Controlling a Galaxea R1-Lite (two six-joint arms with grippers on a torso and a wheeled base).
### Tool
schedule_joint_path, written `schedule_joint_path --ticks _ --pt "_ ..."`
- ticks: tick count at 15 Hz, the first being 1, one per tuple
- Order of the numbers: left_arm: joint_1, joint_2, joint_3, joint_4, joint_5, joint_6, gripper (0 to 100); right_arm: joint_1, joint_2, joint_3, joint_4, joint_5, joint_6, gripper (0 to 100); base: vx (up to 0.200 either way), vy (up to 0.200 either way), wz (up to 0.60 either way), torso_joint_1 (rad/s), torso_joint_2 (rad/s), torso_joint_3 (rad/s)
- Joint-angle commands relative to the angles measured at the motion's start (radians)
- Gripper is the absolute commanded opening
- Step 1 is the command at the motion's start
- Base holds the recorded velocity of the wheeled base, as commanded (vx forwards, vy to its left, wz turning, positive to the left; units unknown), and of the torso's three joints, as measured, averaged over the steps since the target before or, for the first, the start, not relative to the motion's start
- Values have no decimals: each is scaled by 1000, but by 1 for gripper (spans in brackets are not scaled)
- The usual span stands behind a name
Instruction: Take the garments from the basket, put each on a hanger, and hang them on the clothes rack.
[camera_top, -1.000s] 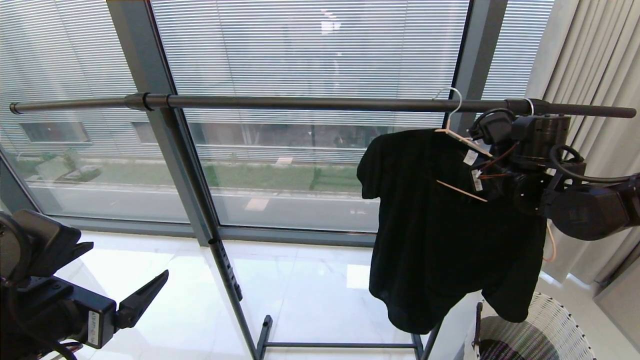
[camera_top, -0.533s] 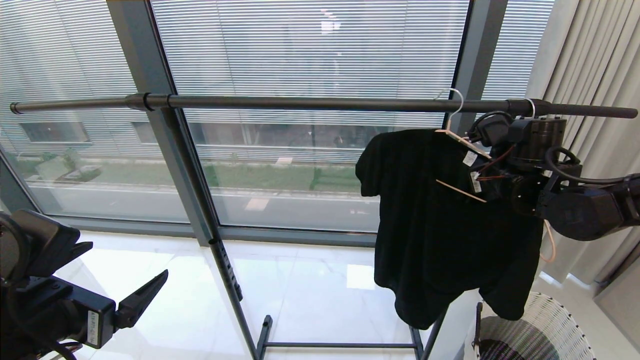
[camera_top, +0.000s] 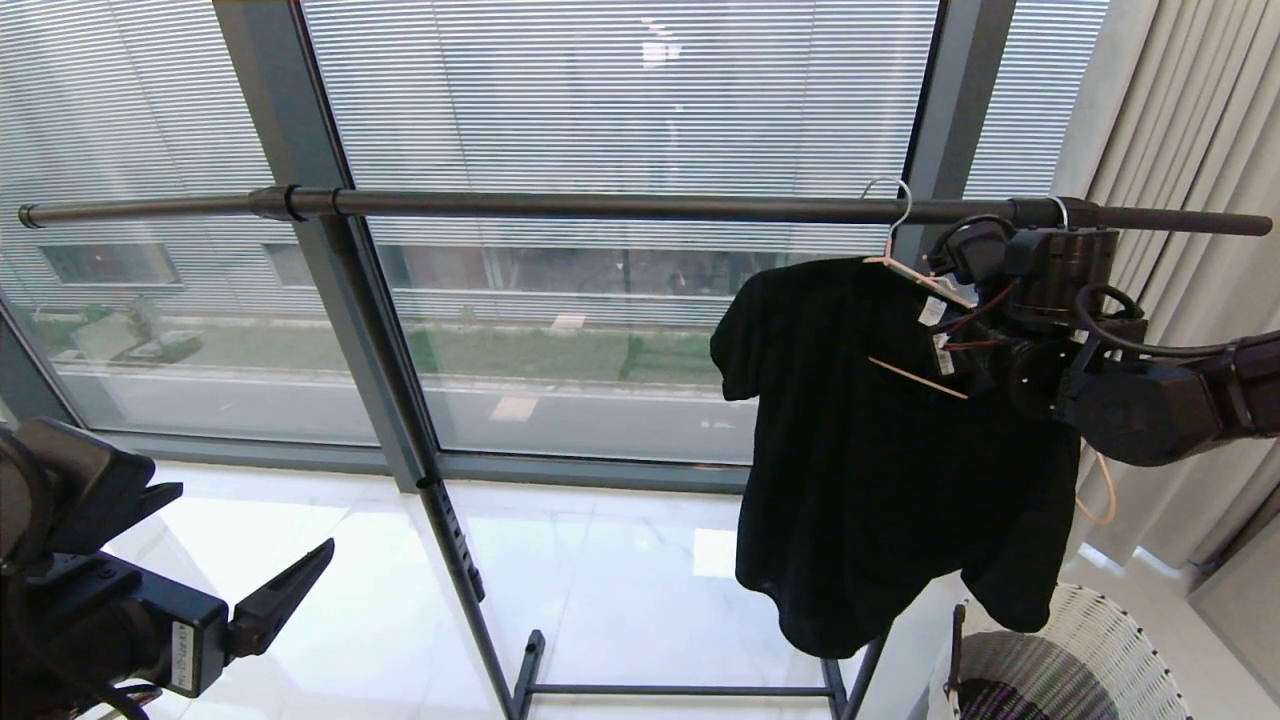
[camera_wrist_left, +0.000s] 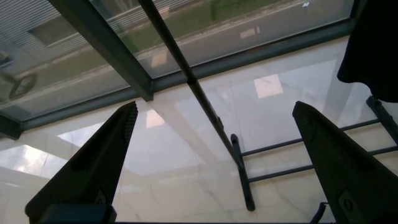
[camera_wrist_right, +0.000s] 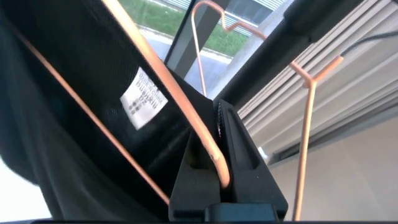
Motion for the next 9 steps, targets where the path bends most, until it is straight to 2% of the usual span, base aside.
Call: schedule_joint_path --ticks 1,9 --pt "0 0 2 0 0 0 100 2 9 -7 -3 0 1 0 0 0 0 0 0 0" --pt "0 0 3 0 0 0 100 20 7 -3 -3 0 1 0 0 0 0 0 0 0"
